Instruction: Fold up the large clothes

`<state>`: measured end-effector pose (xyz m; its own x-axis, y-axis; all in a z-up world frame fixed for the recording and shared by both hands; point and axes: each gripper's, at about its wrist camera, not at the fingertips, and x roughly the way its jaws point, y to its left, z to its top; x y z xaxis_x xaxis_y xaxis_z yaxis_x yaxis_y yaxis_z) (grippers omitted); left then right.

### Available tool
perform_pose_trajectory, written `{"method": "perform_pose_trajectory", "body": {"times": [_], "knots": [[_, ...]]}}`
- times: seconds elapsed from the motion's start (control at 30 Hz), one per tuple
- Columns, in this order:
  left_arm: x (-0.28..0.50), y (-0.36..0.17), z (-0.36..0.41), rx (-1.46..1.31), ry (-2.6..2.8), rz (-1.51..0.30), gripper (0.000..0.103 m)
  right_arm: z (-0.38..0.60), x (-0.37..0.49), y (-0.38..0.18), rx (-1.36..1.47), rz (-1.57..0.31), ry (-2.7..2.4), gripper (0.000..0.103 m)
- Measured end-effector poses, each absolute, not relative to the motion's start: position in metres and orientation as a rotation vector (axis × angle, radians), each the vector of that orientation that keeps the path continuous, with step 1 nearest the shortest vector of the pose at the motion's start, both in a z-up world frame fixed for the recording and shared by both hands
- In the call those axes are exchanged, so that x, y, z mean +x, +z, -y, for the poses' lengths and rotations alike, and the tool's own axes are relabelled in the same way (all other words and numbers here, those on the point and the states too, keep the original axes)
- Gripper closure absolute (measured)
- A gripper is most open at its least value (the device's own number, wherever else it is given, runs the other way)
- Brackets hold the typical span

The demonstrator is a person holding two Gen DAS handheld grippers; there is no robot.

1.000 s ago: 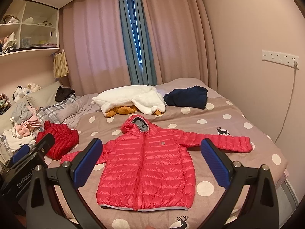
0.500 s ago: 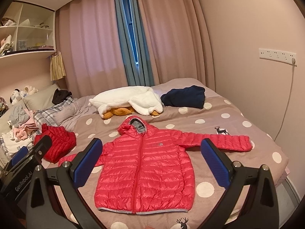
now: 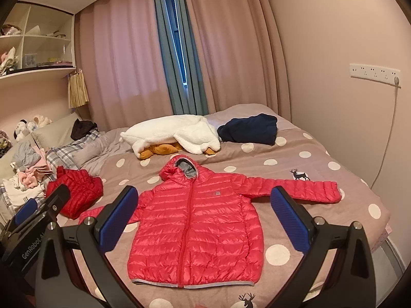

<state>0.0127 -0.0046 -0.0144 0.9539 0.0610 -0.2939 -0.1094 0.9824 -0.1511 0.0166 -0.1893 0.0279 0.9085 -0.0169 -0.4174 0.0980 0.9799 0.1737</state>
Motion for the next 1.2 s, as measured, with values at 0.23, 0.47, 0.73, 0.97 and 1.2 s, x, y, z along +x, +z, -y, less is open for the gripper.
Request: {"method": "perform_pose_trajectory", "body": {"times": [0.23, 0.47, 0.73, 0.97, 1.2], "knots": [[-0.001, -0.005, 0.006, -0.155, 0.066, -0.257, 0.000, 0.191, 0.005, 0.038, 0.211, -0.399, -0.048, 0.000], [-0.014, 0.001, 0.000, -0.172, 0.111, -0.229, 0.000, 0.195, -0.019, 0.050, 0.214, -0.351, -0.071, 0.000], [-0.026, 0.001, -0.008, -0.206, 0.119, -0.206, 0.000, 0.198, -0.033, 0.055, 0.212, -0.340, -0.084, 0.000], [-0.029, -0.001, -0.009, -0.198, 0.123, -0.206, 0.000, 0.194, -0.034, 0.055, 0.201, -0.343, -0.060, 0.000], [-0.029, -0.003, -0.009, -0.169, 0.138, -0.190, 0.000, 0.191, -0.028, 0.053, 0.196, -0.338, -0.034, 0.000]]}}
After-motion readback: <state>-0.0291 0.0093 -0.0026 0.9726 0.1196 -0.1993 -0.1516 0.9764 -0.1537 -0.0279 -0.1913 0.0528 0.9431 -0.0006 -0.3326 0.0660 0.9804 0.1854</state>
